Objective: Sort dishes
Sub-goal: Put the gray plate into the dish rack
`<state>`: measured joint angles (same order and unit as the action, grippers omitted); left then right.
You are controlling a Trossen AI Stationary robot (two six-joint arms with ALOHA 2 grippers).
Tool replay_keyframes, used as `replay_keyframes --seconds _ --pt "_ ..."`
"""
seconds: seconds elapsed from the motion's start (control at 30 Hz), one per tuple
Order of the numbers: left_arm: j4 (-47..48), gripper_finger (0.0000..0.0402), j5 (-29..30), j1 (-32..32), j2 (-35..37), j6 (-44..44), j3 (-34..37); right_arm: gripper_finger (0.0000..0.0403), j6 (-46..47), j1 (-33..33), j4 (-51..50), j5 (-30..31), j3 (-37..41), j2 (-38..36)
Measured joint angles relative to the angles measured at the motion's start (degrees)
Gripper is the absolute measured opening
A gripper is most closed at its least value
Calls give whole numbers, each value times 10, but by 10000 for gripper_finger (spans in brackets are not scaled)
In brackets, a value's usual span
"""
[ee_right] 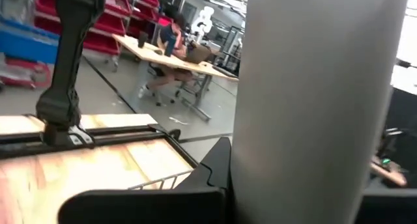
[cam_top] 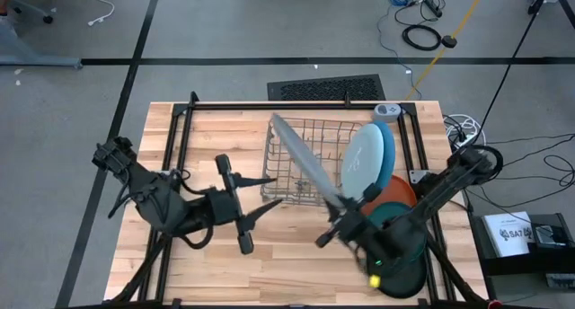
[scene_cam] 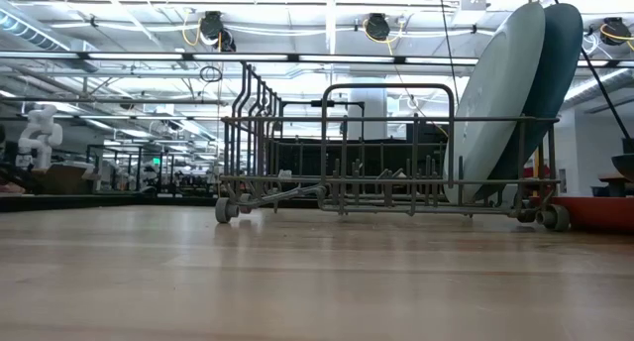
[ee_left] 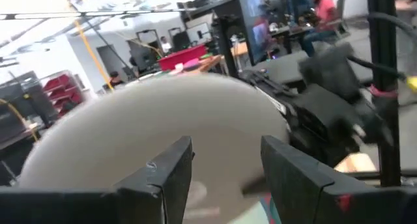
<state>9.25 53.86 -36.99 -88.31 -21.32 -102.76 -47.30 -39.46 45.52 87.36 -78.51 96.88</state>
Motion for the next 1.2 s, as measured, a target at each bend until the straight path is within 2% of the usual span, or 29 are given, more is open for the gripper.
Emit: replay_keyframes --seconds 0.13,0.33,0.47,0.53,0.7,0.83,1.03,1.2 --pt "-12 183 3 -3 2 -37 0 6 9 14 -36 10 -34 47" --pt "9 183 18 -12 2 -246 0 6 19 23 -38 23 -41 63" --pt "9 183 93 -26 2 -406 0 6 21 18 -41 27 -41 60" --pt "8 183 132 -29 2 -451 0 8 21 14 -38 27 -41 59" --pt "8 183 209 -28 2 -415 0 6 63 14 -42 27 -41 58" --pt "8 183 217 -28 2 -365 0 6 114 14 -46 27 -41 59" --pt "13 183 246 -27 2 -401 0 6 201 -3 -88 26 -41 60" --pt "24 183 257 -17 3 -372 0 6 306 -23 -125 26 -41 60"
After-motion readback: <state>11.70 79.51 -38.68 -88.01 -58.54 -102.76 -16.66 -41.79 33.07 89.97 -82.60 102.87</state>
